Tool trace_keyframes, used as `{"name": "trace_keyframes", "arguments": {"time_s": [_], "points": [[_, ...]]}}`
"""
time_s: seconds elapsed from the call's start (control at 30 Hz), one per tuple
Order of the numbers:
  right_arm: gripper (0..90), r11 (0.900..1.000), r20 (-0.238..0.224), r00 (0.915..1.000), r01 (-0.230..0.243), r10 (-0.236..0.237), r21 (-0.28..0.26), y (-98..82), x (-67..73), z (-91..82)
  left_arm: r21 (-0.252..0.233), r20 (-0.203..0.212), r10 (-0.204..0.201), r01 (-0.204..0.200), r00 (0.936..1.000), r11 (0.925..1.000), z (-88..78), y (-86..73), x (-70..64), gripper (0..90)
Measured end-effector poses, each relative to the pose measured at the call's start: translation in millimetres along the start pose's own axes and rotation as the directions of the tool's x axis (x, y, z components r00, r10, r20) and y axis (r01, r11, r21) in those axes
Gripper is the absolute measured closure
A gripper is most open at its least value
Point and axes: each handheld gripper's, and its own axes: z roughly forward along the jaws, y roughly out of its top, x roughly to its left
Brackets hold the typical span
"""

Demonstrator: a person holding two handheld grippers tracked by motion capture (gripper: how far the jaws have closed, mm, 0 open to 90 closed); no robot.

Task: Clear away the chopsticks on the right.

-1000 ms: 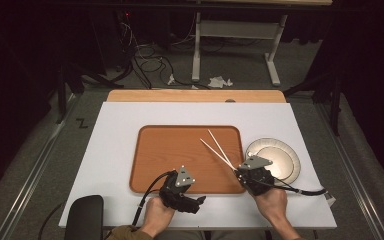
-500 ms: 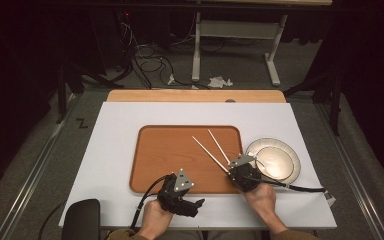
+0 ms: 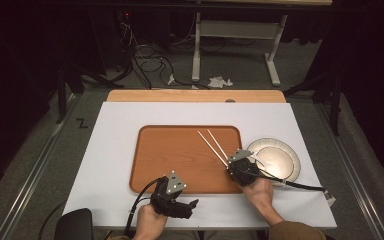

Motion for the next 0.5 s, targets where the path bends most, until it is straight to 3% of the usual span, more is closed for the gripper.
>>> {"name": "trace_keyframes", "arguments": {"time_s": [0.33, 0.5], "points": [[83.1, 1.0, 0.022, 0.9998, -0.001, 0.001, -0.005, -0.2, -0.5, 0.8, -0.009, -0.021, -0.037, 0.036, 0.9991, 0.9993, -8.0, -6.1, 2.3, 16.4], [75.0, 1.0, 0.013, 0.9999, -0.004, 0.004, -0.02, 0.8, -1.1, -3.0, -0.016, -0.017, -0.045, 0.044, 0.9989, 0.9989, -11.0, -6.7, 0.7, 16.4]]}}
